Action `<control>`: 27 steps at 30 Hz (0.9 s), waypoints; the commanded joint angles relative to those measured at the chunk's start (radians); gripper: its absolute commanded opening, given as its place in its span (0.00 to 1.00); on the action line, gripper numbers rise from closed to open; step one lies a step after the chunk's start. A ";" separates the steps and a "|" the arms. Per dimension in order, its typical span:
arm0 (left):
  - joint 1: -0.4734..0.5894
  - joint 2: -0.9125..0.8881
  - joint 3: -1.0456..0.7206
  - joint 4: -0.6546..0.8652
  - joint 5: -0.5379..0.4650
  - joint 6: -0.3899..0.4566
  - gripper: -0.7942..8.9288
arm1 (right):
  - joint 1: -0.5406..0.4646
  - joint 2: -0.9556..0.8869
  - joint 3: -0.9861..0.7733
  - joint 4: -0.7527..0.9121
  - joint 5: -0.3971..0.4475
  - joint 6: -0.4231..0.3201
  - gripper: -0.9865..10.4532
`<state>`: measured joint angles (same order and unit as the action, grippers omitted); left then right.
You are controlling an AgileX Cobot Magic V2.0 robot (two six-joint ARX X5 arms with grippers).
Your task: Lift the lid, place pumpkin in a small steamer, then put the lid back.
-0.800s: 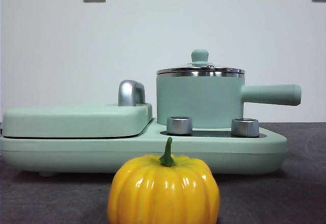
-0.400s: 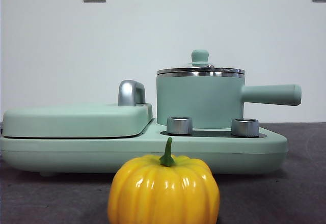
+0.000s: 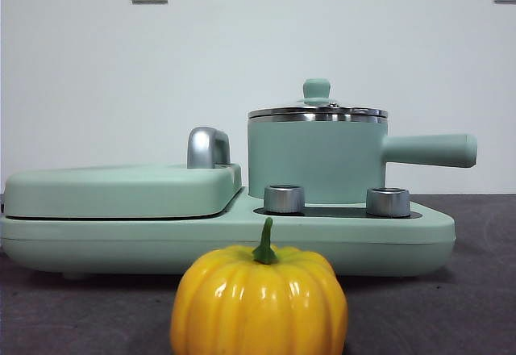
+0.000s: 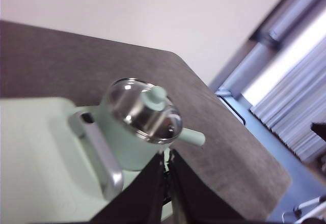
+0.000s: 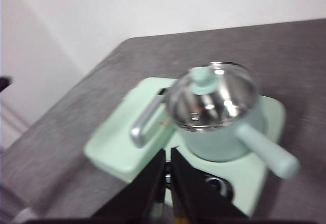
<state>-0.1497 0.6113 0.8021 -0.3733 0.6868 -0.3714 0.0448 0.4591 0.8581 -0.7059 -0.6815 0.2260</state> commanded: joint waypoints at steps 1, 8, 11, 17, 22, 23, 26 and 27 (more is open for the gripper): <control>-0.011 0.011 0.048 0.006 0.014 0.080 0.11 | 0.001 0.016 0.020 0.002 -0.015 -0.032 0.10; -0.014 0.010 0.055 -0.003 0.013 0.084 0.14 | 0.000 0.016 0.020 -0.006 0.005 -0.029 0.26; -0.014 0.010 0.055 -0.001 0.013 0.084 0.35 | 0.000 0.016 0.020 -0.006 0.005 -0.029 0.44; -0.014 0.010 0.055 0.000 0.013 0.083 0.56 | 0.000 0.016 0.020 -0.005 0.005 -0.029 0.49; -0.017 0.023 0.056 0.002 0.013 0.053 0.56 | 0.000 0.016 0.020 -0.004 0.003 -0.029 0.49; -0.021 0.031 0.056 0.002 0.013 0.051 0.56 | 0.001 0.016 0.020 -0.001 0.003 -0.029 0.49; -0.042 0.064 0.067 0.002 0.013 0.055 0.56 | 0.001 0.016 0.020 0.013 0.001 -0.029 0.49; -0.050 0.079 0.074 0.000 0.013 0.061 0.56 | 0.001 0.016 0.020 0.018 0.001 -0.029 0.49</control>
<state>-0.1951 0.6785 0.8516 -0.3859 0.6952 -0.3103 0.0448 0.4713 0.8619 -0.7010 -0.6788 0.2062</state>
